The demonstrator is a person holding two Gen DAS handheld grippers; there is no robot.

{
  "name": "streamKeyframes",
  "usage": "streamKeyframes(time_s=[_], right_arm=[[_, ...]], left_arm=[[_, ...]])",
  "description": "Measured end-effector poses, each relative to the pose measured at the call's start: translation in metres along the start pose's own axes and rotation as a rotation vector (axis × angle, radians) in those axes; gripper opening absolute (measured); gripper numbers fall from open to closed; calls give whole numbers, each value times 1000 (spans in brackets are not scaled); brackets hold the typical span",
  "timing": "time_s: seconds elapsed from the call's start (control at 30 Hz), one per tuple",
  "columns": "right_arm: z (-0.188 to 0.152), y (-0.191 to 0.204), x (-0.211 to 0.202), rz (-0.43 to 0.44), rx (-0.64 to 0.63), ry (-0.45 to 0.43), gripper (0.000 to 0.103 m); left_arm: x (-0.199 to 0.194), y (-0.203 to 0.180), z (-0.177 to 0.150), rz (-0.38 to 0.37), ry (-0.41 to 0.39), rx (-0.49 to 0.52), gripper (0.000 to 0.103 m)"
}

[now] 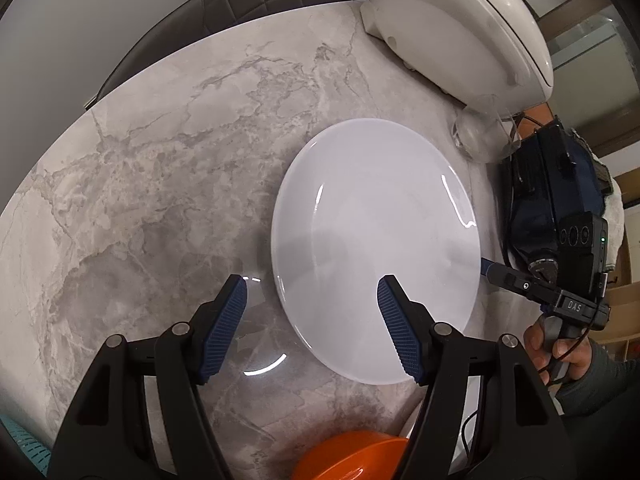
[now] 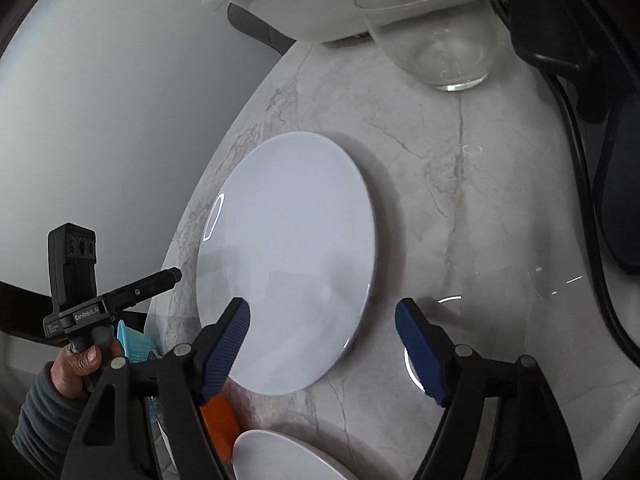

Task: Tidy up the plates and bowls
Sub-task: 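Move the right tool to the large white plate while the left tool approaches its rim, then close the right tool on the large white plate rim while the left tool grips it too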

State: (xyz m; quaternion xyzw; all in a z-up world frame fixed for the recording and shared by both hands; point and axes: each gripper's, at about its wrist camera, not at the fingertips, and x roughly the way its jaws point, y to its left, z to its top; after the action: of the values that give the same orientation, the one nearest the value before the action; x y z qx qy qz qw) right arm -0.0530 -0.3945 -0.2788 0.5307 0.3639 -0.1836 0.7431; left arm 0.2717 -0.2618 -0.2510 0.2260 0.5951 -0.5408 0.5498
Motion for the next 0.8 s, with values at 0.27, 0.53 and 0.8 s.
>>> streamKeyframes(time_s=[0.27,0.53,0.8], right_arm=[[11,-10,10,39,14,8,69],[20,-5,16,49,5,10,64],[33,-5,21,27,-3,52,50]], left_arm=[[17,23,9,-33,42,-76,48],[31,17,21,-73,73,-52,31],[42,17,23,-85,120,-66,27]])
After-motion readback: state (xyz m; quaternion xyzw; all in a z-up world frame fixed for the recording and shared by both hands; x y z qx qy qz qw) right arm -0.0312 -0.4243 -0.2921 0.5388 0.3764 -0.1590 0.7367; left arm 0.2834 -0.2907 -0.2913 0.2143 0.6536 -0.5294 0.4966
